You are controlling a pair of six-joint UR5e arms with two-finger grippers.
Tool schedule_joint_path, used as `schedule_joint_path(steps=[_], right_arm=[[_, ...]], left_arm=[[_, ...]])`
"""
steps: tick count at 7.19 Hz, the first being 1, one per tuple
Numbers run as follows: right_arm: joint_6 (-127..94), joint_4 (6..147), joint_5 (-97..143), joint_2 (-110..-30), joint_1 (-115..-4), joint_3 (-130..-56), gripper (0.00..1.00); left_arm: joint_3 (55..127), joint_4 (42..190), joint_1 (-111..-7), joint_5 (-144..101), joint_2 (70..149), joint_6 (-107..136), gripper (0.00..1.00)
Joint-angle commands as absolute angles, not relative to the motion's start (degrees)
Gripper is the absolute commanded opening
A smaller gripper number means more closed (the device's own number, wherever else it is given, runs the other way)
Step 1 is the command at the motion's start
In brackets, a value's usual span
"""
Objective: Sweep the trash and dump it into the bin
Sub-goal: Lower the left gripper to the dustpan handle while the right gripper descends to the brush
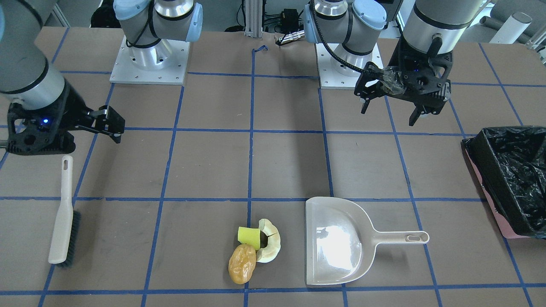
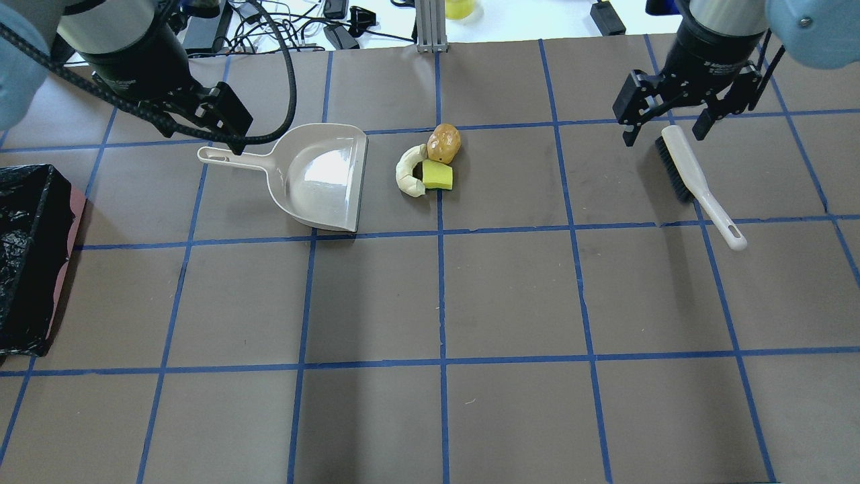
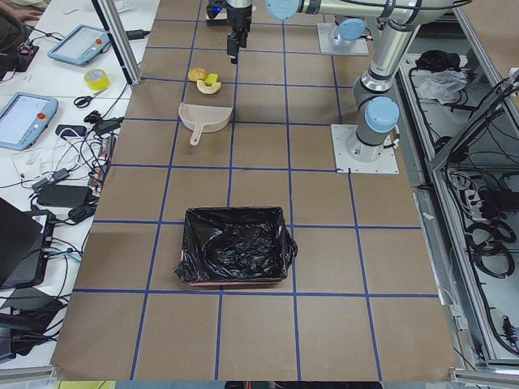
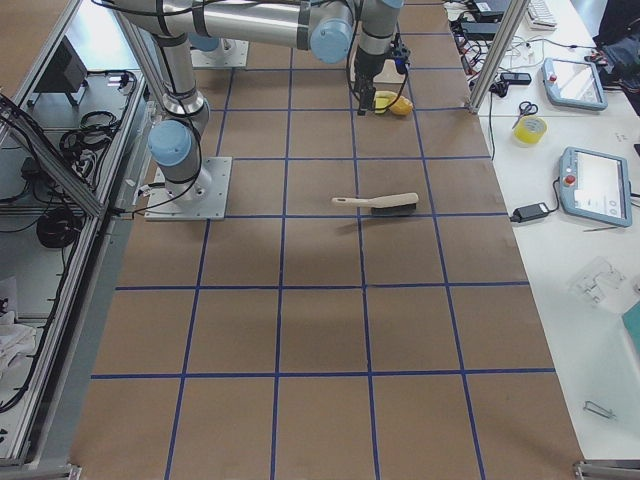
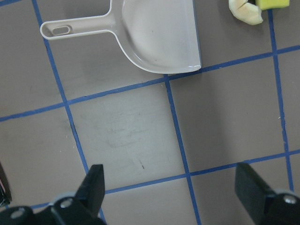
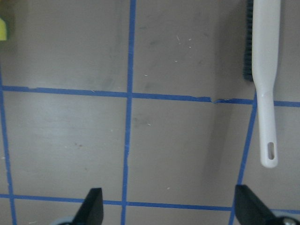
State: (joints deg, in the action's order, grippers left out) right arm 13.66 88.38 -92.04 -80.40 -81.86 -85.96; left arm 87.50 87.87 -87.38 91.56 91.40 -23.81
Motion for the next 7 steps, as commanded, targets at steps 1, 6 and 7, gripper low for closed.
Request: schedule_joint_path(steps=[1, 6, 7], right_arm=[[23.3, 91.8, -100.4, -76.7, -78.0, -89.4, 0.96], [40.5, 116.6, -100.1, -71.5, -70.0, -104.6, 0.97], [40.9, 116.7, -100.5, -69.7, -70.0, -104.6, 0.96]], left_arm=[[92.5, 78.5, -84.6, 91.4, 94.0, -41.2, 0.98], [93.1, 66.8, -82.1, 91.5, 102.9, -86.0, 0.94], [90.6, 67.6, -82.1, 91.5, 106.2, -92.6, 0.94]])
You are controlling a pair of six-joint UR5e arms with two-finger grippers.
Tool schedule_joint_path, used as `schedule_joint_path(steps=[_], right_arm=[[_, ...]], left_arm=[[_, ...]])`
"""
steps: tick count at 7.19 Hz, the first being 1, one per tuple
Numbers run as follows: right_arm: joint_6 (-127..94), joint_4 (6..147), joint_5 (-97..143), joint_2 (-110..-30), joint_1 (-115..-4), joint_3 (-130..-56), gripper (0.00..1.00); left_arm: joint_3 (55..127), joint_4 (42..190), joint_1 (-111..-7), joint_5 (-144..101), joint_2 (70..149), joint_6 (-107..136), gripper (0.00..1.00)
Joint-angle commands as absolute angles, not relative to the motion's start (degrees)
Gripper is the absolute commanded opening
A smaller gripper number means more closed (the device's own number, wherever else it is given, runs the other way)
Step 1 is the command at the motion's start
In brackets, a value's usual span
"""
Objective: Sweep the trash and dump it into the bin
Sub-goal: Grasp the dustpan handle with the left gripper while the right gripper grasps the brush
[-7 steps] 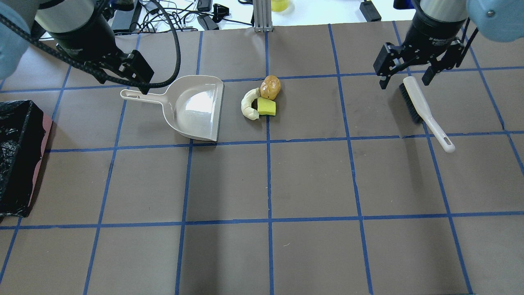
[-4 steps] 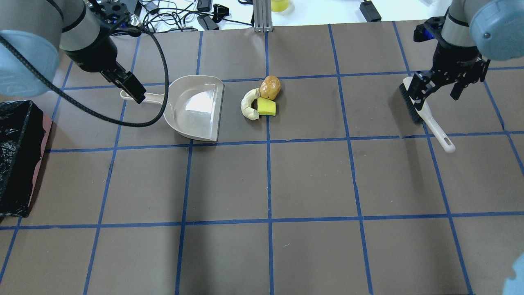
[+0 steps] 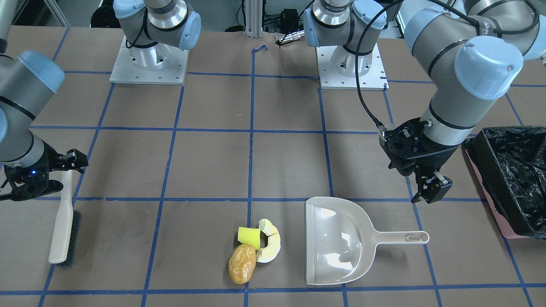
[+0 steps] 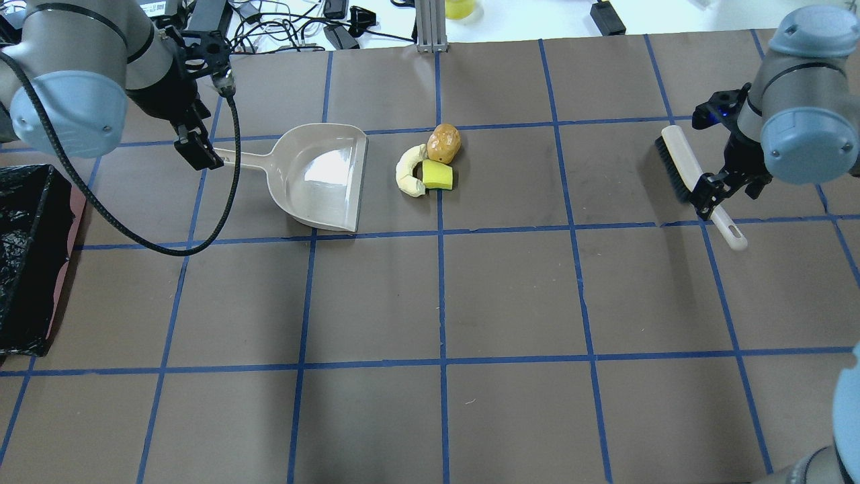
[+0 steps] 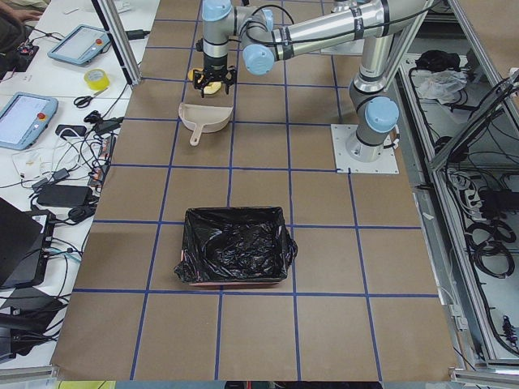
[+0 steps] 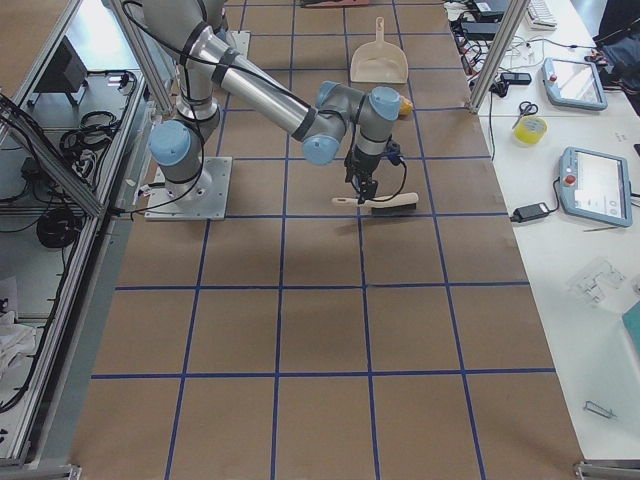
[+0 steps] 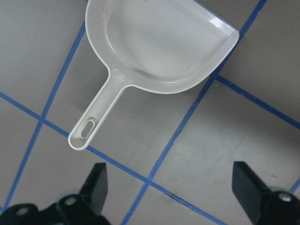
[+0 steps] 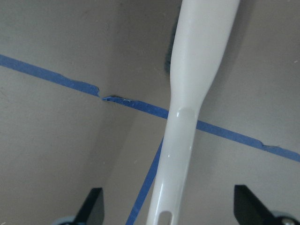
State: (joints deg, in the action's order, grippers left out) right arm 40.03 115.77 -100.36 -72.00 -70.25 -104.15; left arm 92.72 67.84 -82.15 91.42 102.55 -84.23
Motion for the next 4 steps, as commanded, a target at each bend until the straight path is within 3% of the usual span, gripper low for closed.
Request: schedule_joint_path(steps=[1, 4], right_arm=[[41.7, 117.0, -100.8, -69.4, -69.9, -104.6, 0.96], [41.3, 116.4, -102.3, -69.4, -69.8, -104.8, 0.7]], left_arm=[[89.0, 67.6, -81.9, 91.7, 109.7, -100.4, 0.94], [86.9, 69.2, -78.4, 92.0, 115.1, -104.5, 1.0]])
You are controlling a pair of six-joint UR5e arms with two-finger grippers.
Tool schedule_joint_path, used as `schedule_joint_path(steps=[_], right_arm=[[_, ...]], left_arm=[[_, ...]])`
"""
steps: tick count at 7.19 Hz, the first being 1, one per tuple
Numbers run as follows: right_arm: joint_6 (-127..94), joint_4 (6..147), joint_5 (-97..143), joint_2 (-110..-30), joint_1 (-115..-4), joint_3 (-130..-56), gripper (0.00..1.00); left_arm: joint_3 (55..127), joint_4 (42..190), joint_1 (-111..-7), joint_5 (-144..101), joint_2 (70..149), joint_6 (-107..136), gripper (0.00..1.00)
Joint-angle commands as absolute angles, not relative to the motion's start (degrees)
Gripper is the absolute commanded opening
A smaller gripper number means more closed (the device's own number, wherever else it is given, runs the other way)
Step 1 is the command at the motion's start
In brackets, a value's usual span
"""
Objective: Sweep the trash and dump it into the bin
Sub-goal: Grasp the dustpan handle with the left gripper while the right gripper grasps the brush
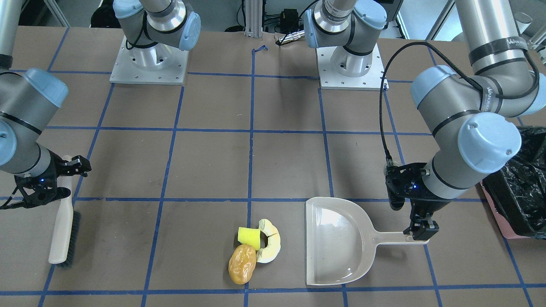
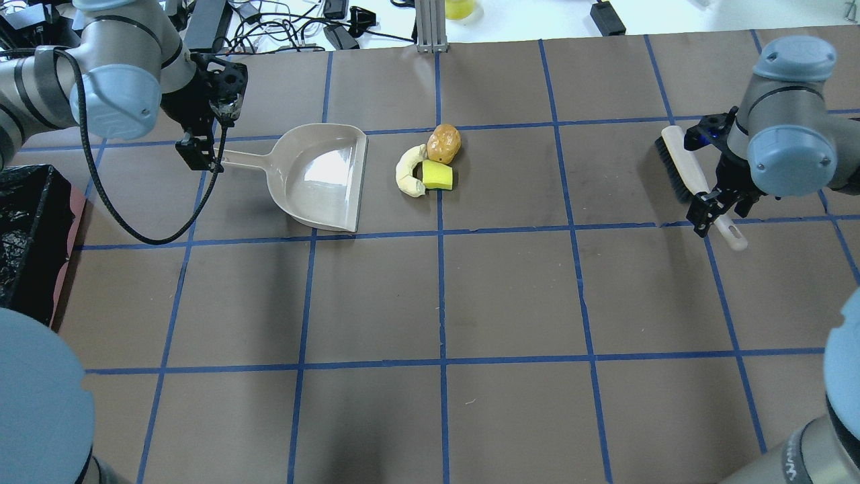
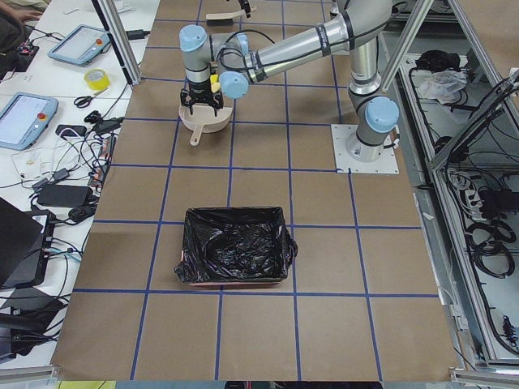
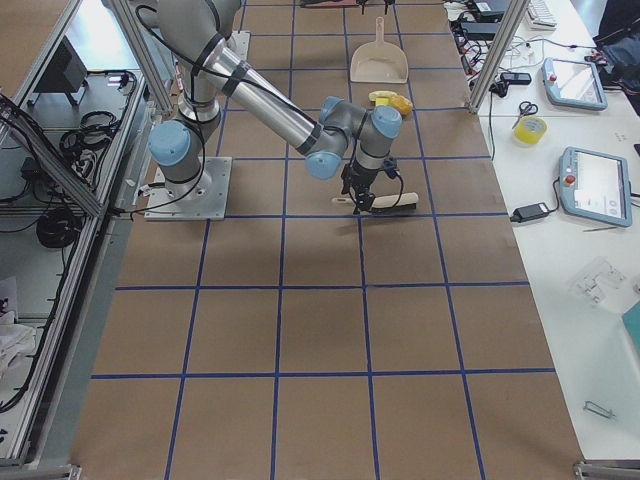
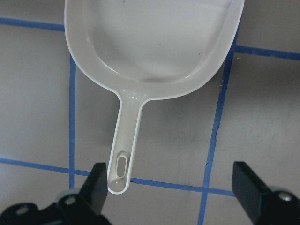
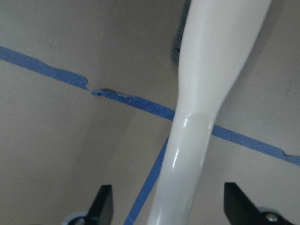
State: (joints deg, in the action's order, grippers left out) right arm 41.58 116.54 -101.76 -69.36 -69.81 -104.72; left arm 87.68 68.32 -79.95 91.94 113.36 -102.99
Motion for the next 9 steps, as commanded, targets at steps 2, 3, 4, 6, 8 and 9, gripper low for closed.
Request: schedule_joint_path(steps=[2, 3, 4, 6, 8, 9], right_arm=[[40.9, 116.4, -102.3, -69.4, -69.8, -104.7, 0.47], [40.3, 116.0, -102.2, -69.5, -69.8, -104.7, 0.32], [40.0, 115.8, -102.0, -69.5, -69.8, -104.7, 0.23], [36.6, 114.3, -101.7, -69.9, -69.9, -104.1, 0.1], [27.1, 111.6, -101.0, -71.4, -72.7, -103.1, 0.07], [21.1, 110.1, -101.1, -71.5, -76.7, -101.4, 0.06]], left_arm=[[86.8, 69.0, -78.3, 92.7, 116.8, -101.5, 1.0], [86.9, 68.6, -78.7, 93.9, 117.9, -101.2, 1.0], [86.8, 68.0, -78.7, 94.9, 118.6, -101.0, 1.0], [85.1, 66.6, -79.0, 94.7, 120.6, -101.0, 0.99], [82.3, 67.1, -79.3, 94.4, 122.2, -100.9, 0.99], [82.4, 67.0, -79.3, 94.6, 122.9, -101.3, 0.99]])
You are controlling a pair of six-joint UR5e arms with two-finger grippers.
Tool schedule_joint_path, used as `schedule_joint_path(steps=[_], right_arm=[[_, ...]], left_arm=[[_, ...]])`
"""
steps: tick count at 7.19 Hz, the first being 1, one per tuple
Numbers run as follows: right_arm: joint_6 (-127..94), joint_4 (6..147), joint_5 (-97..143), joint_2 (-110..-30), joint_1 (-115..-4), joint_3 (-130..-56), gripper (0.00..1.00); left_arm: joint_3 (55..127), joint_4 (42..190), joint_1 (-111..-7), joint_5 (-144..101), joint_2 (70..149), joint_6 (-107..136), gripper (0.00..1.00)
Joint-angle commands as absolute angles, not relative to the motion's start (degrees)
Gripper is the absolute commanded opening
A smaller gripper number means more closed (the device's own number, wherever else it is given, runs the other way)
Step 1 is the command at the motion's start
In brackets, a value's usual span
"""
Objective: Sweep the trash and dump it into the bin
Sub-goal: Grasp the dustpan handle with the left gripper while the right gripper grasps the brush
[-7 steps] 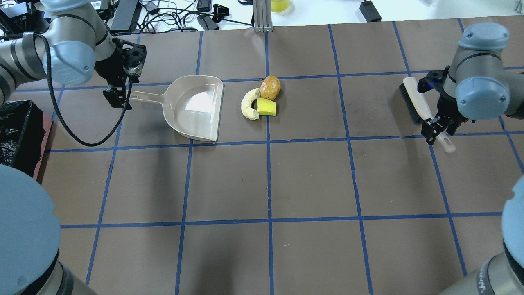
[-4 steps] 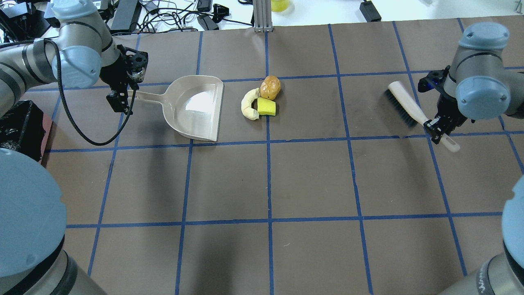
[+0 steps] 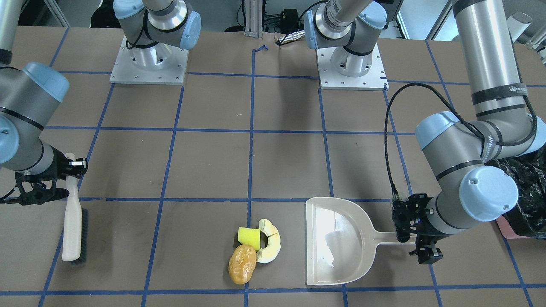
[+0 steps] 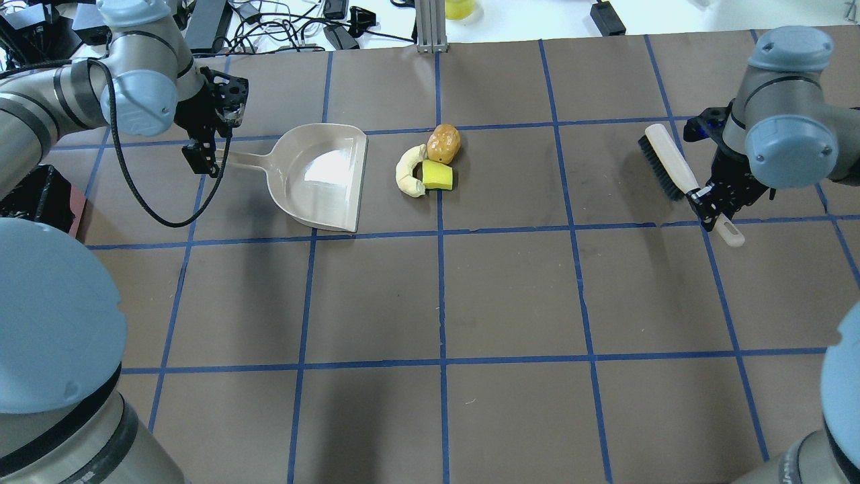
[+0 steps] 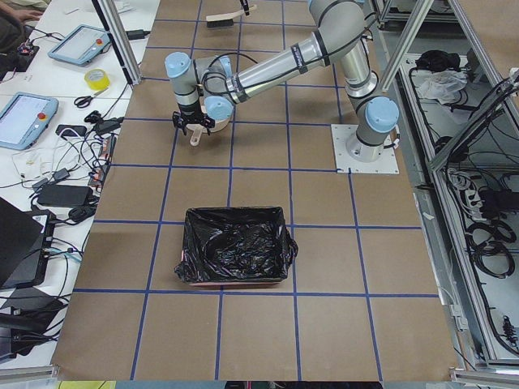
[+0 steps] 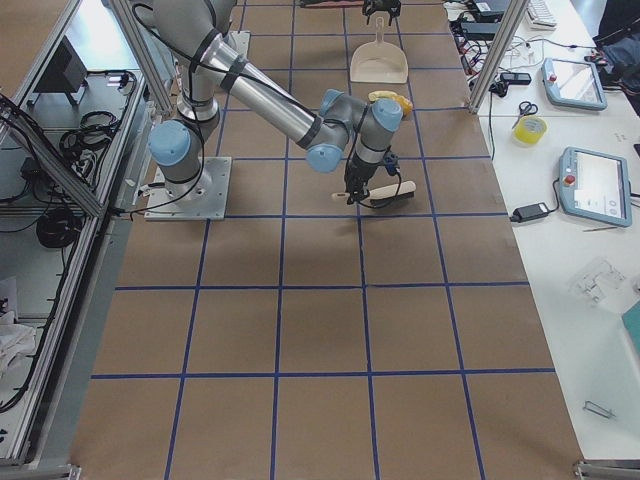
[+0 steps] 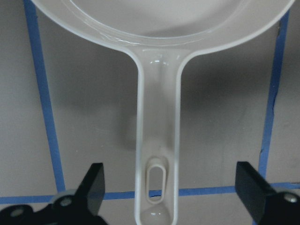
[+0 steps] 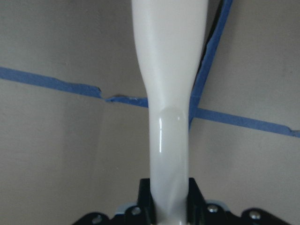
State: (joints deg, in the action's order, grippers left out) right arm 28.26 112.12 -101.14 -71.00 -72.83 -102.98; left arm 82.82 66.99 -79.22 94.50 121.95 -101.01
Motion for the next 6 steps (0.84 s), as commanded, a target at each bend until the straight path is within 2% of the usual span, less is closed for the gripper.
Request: schedule_joint_path(steps=[1, 3, 6], right_arm=[[13.7, 108.9, -101.1, -71.4, -81.5, -99.7, 0.03], [3.2, 107.8, -98.2, -70.6, -87.7, -98.2, 0.03], [-7.9, 105.2, -95.9, -69.0, -97.7, -95.7, 0.03]], left_arm=[[82.7, 66.7, -79.2, 94.9, 123.0, -101.1, 0.98], [82.9, 67.1, -79.3, 94.8, 123.0, -100.5, 0.96], [82.9, 67.1, -79.3, 94.5, 123.1, -100.8, 0.59]])
